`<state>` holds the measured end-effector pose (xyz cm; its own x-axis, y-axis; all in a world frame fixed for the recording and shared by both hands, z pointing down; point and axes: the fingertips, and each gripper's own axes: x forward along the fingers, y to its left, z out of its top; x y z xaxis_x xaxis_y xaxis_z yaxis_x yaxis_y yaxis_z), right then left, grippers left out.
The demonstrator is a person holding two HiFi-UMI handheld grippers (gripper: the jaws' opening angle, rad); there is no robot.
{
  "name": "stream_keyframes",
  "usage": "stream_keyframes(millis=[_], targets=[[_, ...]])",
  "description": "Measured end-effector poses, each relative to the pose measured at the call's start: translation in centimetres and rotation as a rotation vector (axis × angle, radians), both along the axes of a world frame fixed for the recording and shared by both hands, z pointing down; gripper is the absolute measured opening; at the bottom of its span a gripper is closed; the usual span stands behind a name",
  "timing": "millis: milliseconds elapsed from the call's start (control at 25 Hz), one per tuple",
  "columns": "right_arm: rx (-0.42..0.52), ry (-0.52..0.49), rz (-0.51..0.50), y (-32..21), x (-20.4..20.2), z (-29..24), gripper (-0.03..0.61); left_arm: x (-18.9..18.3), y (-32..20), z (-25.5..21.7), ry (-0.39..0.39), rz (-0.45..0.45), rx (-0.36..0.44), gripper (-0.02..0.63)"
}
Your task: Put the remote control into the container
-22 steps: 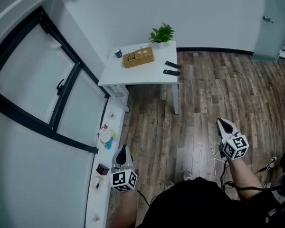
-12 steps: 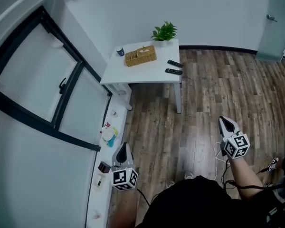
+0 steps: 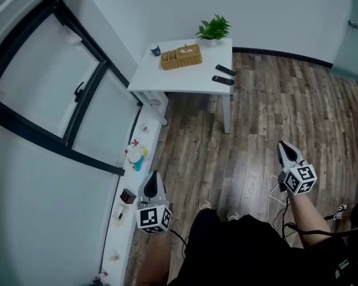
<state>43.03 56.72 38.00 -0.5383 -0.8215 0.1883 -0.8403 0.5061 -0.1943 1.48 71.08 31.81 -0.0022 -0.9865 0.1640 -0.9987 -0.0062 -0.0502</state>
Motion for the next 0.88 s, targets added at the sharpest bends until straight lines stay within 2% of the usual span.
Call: stream_keyframes(millis=[240,400,560,880], targets=[[-0.016,-0.014,-0.019,-2.6,-2.2,0.7,0.002,-2.2,-3.4,1.3,0.019,-0.009,-0.018,0.002],[-0.012,-0.005,-0.029,-4.9,-4.2,0.8,0.002,-3.4,-7.0,1.2,0.015,0.021,0.0,0.002],[-0.015,-0.011,0.008,-7.9,-5.7,0.3,0.002,-5.6,-11.2,1.2,0.019,0.047,0.0,0.002],[0.015,0.0,0.064,-15.0,-10.9,-1.7,0.002,-11.1,-20.9,-0.5,0.038,0.109,0.049,0.002]])
